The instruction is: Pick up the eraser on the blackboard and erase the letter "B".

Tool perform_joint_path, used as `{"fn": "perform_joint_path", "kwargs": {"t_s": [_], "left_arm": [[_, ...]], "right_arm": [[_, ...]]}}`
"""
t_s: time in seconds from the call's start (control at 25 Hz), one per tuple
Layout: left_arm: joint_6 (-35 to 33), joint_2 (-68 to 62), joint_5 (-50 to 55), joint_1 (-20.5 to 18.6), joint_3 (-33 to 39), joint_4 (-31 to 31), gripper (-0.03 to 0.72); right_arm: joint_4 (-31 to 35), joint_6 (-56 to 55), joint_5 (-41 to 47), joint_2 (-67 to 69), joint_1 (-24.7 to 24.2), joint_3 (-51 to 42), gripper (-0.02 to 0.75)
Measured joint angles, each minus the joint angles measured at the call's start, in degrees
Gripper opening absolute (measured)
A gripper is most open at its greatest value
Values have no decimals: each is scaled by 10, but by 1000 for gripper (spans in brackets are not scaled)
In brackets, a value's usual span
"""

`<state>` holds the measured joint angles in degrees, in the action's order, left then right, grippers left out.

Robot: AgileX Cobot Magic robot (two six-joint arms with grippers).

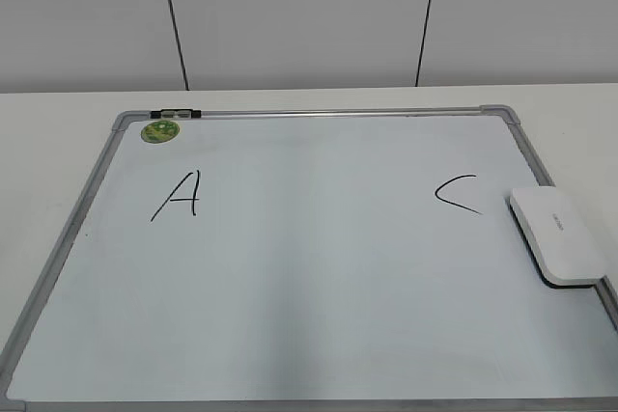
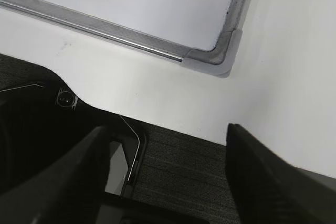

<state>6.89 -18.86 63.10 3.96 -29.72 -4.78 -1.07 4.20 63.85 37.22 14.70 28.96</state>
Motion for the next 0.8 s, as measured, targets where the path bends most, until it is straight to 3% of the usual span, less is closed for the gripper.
{"fn": "perform_joint_path", "kwargs": {"t_s": [0.4, 0.8], "left_arm": [[0, 31, -1, -13, 0, 0, 419], [0, 158, -1, -25, 0, 1, 419]], "right_arm": [[-2, 1, 0, -21, -1, 0, 510], [-4, 1, 3, -187, -57, -1, 510]]}}
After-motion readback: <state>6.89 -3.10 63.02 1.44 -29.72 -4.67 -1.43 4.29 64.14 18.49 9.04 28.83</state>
